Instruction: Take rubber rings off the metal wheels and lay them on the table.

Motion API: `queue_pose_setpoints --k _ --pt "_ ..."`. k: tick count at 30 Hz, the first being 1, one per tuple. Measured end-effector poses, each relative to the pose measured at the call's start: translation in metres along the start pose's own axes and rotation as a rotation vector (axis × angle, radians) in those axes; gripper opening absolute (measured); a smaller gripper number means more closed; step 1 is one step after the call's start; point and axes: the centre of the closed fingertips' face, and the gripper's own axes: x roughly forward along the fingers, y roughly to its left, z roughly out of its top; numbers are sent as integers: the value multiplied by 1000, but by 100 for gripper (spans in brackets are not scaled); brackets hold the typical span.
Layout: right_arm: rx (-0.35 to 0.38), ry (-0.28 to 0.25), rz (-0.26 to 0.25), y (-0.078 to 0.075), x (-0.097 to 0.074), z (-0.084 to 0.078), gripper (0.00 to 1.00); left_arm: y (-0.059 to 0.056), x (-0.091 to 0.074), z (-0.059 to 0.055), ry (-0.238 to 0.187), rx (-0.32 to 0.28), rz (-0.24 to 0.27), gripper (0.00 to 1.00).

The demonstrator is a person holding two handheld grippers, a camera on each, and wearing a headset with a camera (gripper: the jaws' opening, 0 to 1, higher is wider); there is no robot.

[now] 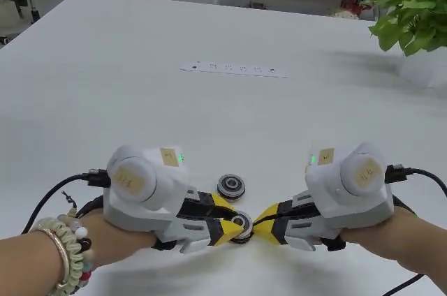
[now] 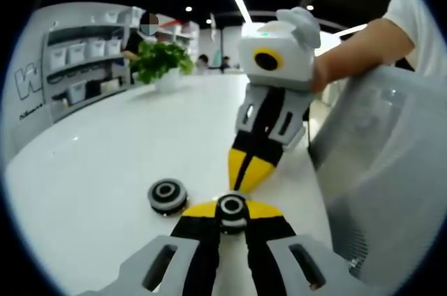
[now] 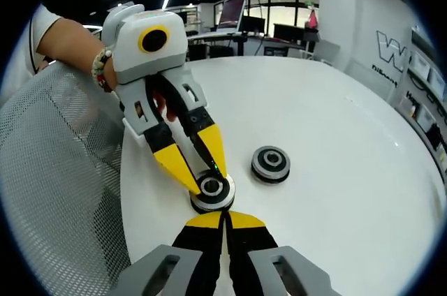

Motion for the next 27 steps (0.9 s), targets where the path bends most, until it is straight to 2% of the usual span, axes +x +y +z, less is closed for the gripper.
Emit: queue_pose_setpoints --k 2,4,6,9,16,19,22,24,27 --pt "7 3 0 0 0 0 0 0 0 0 0 -1 1 14" --pt "47 1 4 0 0 0 0 0 0 0 1 -1 2 14" --pt "108 -14 7 -1 0 0 0 0 -1 0 1 1 3 14" --pt "244 -34 27 -3 -1 -1 0 0 -1 0 0 1 1 14" --pt "356 -32 32 -4 0 -1 0 0 -1 0 -2 3 -1 14" --pt "329 -52 21 -4 1 0 0 1 -1 0 -5 2 3 14" --pt "410 -49 34 -4 -1 0 0 1 -2 0 -7 2 1 14" --pt "388 -47 35 -5 -1 0 0 1 -2 0 -8 2 1 14" --pt "403 -30 40 -5 0 0 0 1 -2 0 -9 3 1 14"
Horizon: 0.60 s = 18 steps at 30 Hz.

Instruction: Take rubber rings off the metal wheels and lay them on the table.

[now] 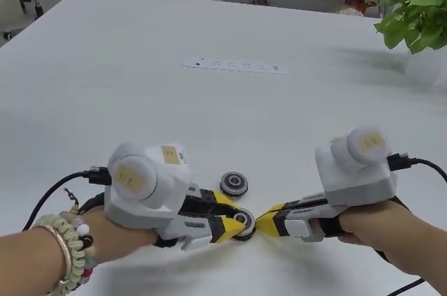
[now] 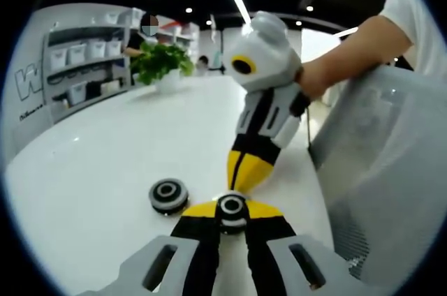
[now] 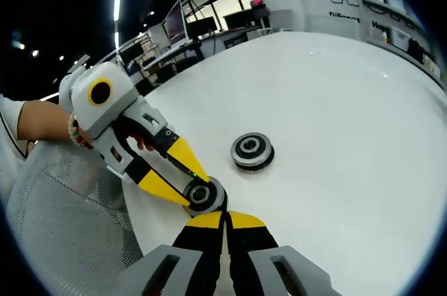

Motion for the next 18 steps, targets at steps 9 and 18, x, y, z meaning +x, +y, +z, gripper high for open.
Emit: queue_pose_setpoints --k 9,18 --pt "162 -44 55 3 -8 6 0 0 0 0 -4 7 -3 14" --pt "258 -61 96 14 -9 8 0 -1 0 -1 0 25 -5 14"
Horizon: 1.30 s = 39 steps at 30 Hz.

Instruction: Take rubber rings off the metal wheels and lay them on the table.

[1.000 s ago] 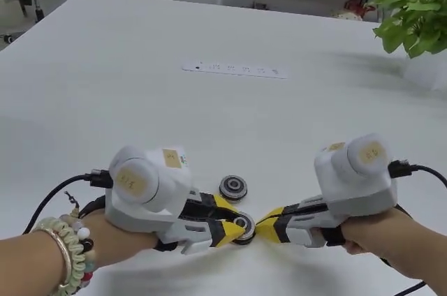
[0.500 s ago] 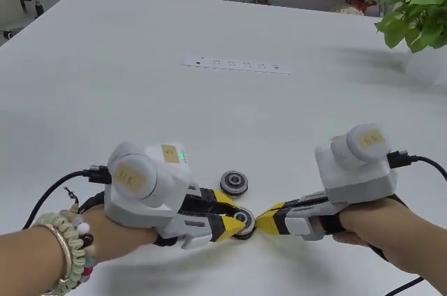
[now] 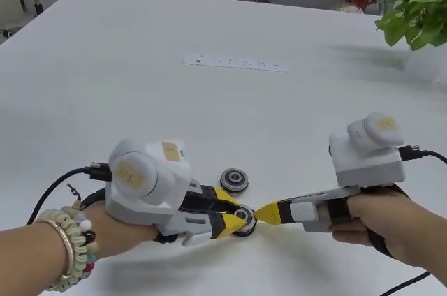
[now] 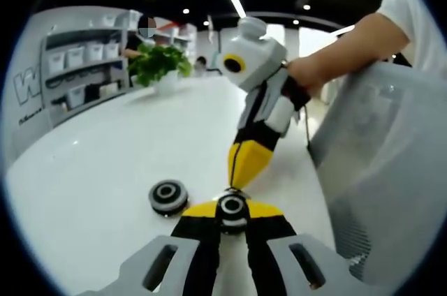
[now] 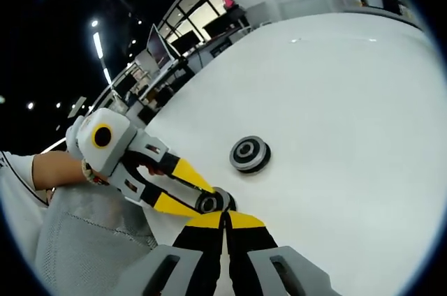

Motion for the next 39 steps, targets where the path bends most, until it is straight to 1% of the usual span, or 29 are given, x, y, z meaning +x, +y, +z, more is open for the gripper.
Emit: queue_pose_setpoints --k 3,5,8,15,19,21,24,29,32,39 --pt "24 -2 5 3 0 0 0 0 0 0 -1 7 -3 14" --pt "56 -5 7 3 1 1 0 0 0 0 -2 7 -2 14" --pt "80 -2 27 6 2 0 0 -1 0 0 -6 9 1 14" --pt "92 -10 35 11 4 1 0 2 -1 -1 -5 5 9 14" --pt "117 -22 42 8 2 3 0 3 -1 -1 -4 0 14 14" --pt "117 -20 35 7 3 3 0 3 -1 -1 -4 -6 13 14" --pt "118 -31 15 5 3 6 0 5 -3 -1 3 -3 7 15" --pt "123 -36 8 3 3 7 0 4 -4 -2 4 -14 -2 15" --pt "115 -37 -2 2 3 7 0 3 -6 -2 8 -26 -18 15" --pt "138 -30 12 5 3 7 0 2 -5 -2 18 15 -19 14"
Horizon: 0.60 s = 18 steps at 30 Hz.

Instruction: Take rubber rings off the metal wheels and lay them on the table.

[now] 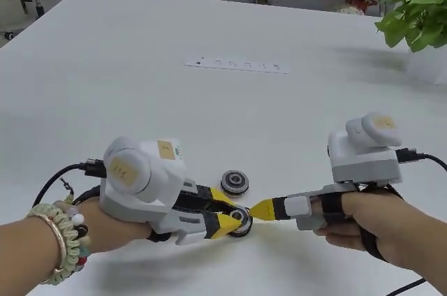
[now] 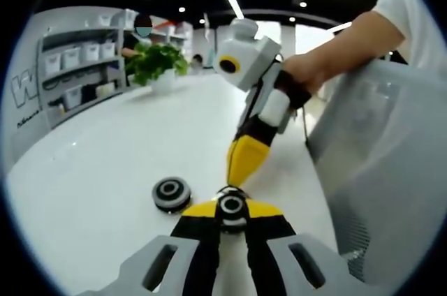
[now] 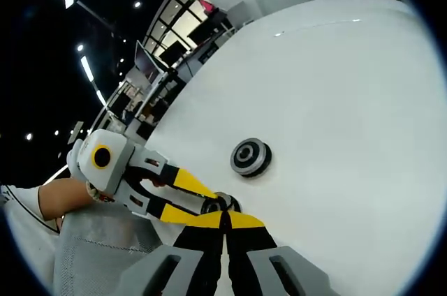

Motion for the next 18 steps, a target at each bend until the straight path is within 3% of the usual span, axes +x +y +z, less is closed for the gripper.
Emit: queue_pose_setpoints --k 18 --pt "-12 -5 43 9 0 1 0 0 0 0 -2 5 4 13"
